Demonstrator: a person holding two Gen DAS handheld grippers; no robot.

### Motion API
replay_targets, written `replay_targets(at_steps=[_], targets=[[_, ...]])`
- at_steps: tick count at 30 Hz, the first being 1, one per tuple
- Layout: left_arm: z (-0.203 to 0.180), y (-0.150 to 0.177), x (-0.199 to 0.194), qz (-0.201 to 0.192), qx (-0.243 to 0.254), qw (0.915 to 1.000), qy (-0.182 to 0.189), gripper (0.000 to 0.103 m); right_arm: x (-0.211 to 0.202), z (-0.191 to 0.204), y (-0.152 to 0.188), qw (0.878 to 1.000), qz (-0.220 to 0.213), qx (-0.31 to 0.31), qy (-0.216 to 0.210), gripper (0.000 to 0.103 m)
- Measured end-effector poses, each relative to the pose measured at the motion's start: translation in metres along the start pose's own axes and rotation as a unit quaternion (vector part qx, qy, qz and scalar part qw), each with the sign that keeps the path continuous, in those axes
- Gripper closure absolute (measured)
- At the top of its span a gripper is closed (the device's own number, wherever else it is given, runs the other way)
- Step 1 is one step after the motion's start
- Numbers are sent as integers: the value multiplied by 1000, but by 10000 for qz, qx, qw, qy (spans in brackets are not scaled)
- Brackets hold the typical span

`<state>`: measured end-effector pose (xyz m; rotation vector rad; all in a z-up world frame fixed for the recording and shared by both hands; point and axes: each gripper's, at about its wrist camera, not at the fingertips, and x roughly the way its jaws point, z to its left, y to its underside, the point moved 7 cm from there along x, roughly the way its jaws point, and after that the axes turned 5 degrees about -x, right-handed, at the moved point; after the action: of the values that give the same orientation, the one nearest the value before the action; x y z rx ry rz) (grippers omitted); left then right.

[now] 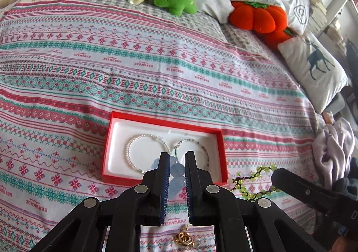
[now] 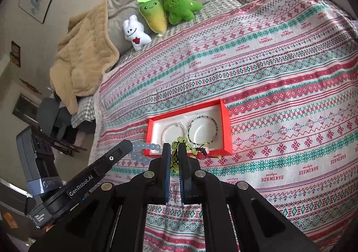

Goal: Organize jewelry
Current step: 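Carry both bracelets into the red box and open both tools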

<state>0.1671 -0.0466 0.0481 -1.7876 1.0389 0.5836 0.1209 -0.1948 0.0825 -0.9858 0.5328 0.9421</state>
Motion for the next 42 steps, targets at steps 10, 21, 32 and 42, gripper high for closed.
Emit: replay_targets(at_steps=[10,21,32,42], targets=[[3,-15,41,101,-442,9976,524,95,-1,-12,-21,9992,-366,-19,140,97],[58,1,69,288,-187,9985,-433,95,38,8,-22,9987,-164,-443,215,97],[64,8,72,302,3,9975,-632,94,90,7,-7,9920,299,-1038,652,97],[58,6,74,216,176,9963,-813,94,90,-39,-11,9895,303,-695,1229,95]])
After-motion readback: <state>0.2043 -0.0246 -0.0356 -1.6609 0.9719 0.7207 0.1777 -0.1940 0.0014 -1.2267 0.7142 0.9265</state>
